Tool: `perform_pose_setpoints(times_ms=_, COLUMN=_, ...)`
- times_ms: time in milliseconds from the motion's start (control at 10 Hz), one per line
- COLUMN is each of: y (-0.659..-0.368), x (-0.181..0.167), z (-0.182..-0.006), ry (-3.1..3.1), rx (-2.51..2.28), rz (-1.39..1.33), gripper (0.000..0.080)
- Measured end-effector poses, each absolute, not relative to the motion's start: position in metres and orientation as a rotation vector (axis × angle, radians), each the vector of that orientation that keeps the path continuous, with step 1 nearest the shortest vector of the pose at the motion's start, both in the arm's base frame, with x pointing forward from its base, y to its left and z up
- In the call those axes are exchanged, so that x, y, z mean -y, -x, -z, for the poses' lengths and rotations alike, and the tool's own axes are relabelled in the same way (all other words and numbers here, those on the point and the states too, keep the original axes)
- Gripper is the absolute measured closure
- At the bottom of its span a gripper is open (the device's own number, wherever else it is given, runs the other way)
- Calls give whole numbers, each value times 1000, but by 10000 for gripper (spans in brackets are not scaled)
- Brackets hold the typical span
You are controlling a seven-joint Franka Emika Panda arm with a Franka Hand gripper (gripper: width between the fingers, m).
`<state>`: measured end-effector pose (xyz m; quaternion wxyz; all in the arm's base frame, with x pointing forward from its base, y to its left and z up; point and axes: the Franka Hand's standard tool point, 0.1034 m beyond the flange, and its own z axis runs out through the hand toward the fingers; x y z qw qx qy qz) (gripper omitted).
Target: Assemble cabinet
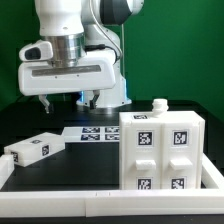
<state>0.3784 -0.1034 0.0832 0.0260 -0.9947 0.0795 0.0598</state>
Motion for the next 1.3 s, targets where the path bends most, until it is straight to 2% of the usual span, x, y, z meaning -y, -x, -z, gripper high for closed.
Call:
perform_pose_setpoints(times_ms=200, y=-375, x=127, z=-80, ry=3060, rx=-472, rz=-195, gripper=2)
perform_pose_setpoints(times_ms=400, y=-383, x=146, z=-80, ry=3036, rx=-700, rz=-179, gripper=2)
perform_pose_setpoints(times_ms=700, y=-384, x=140, z=-79, ry=2962, rx=-952, rz=-182, gripper=2)
perform_pose_setpoints(times_ms=900, y=-386, x=146, z=-72, ry=2968, rx=-958, rz=-183, gripper=2)
perform_pose_setpoints(times_ms=1300, y=-415, x=162, z=-57, ry=3029, rx=-886, rz=-136, gripper=2)
